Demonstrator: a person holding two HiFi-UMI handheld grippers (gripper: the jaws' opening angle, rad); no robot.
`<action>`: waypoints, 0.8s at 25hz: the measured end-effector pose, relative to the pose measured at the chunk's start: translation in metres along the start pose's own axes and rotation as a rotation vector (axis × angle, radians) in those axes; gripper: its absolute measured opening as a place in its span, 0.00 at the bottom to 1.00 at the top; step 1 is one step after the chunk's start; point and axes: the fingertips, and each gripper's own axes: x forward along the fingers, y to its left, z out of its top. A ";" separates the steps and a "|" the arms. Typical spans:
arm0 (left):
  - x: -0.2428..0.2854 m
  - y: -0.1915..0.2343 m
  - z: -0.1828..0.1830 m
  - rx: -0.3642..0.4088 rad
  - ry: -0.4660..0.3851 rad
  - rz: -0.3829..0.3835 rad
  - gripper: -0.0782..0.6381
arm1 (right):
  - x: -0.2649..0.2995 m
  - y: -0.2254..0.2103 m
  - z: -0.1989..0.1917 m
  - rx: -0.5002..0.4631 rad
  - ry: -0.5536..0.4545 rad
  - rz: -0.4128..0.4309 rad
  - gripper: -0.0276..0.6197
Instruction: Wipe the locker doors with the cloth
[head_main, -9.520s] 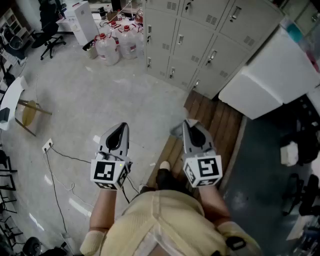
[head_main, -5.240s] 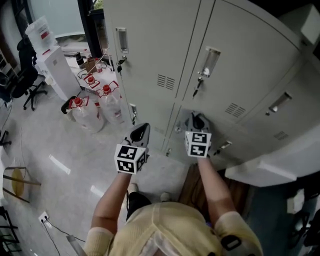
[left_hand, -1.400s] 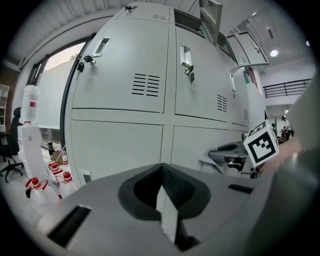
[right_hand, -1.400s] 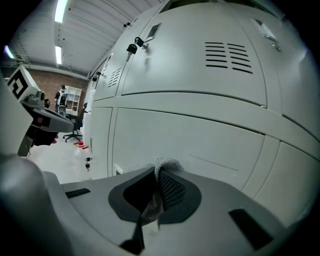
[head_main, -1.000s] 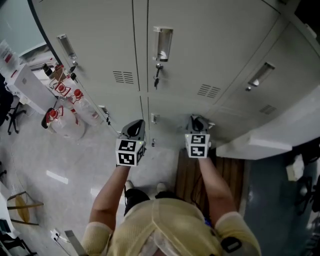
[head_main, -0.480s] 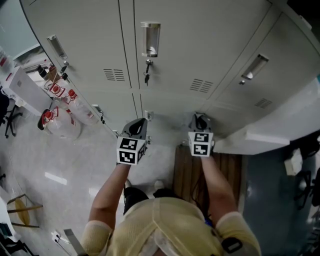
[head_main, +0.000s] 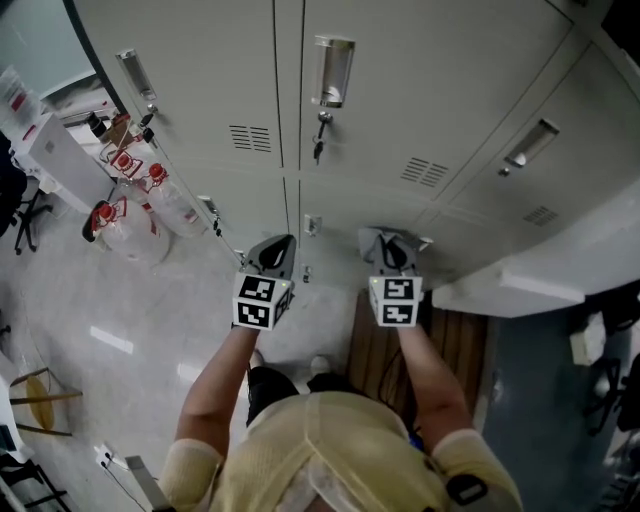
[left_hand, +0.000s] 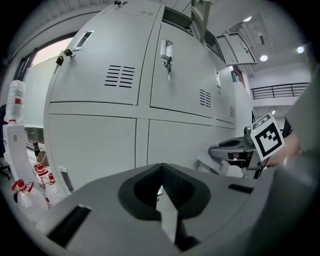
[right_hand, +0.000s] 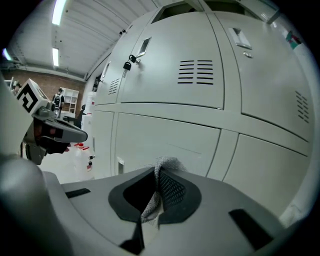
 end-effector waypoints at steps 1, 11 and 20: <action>-0.003 0.005 -0.002 -0.001 -0.001 0.010 0.11 | 0.002 0.010 0.002 0.000 -0.003 0.018 0.05; -0.044 0.052 -0.019 -0.038 -0.006 0.102 0.11 | 0.035 0.099 0.013 -0.028 -0.013 0.179 0.05; -0.068 0.079 -0.037 -0.073 -0.009 0.146 0.11 | 0.074 0.149 0.004 -0.061 0.037 0.248 0.05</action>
